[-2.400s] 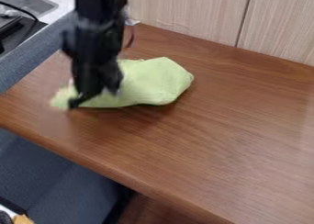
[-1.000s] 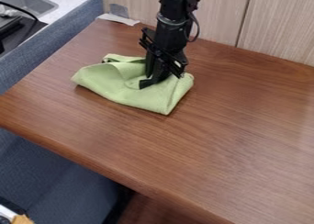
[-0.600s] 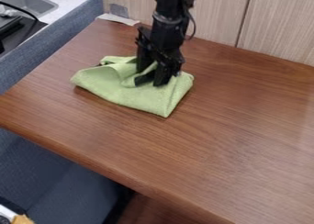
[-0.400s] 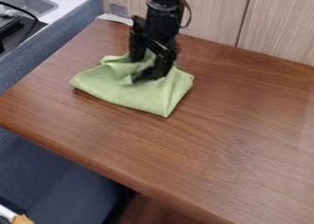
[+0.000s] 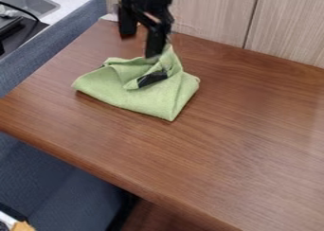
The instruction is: Fold the cloth from bottom to top
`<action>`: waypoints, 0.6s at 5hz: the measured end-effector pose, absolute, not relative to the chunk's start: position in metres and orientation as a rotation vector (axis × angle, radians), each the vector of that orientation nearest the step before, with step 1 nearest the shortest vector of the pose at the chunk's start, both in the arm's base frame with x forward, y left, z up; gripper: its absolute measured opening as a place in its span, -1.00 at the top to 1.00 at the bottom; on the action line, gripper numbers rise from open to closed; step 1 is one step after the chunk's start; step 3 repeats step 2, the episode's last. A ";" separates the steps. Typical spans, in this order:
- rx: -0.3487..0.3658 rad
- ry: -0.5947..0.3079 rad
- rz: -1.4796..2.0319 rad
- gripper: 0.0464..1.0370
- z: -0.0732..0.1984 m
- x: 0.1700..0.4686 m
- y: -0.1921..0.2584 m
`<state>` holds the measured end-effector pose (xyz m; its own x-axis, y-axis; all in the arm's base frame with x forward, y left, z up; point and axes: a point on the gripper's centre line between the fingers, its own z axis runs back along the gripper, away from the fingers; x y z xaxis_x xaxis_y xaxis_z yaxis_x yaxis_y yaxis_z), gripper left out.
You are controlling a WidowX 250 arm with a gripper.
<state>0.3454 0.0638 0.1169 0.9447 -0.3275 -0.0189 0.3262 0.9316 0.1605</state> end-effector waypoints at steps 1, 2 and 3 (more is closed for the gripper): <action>0.171 -0.047 -0.303 -0.93 0.137 0.335 0.074; 0.174 -0.057 -0.297 -0.93 0.139 0.335 0.076; 0.174 -0.057 -0.297 -0.93 0.139 0.335 0.076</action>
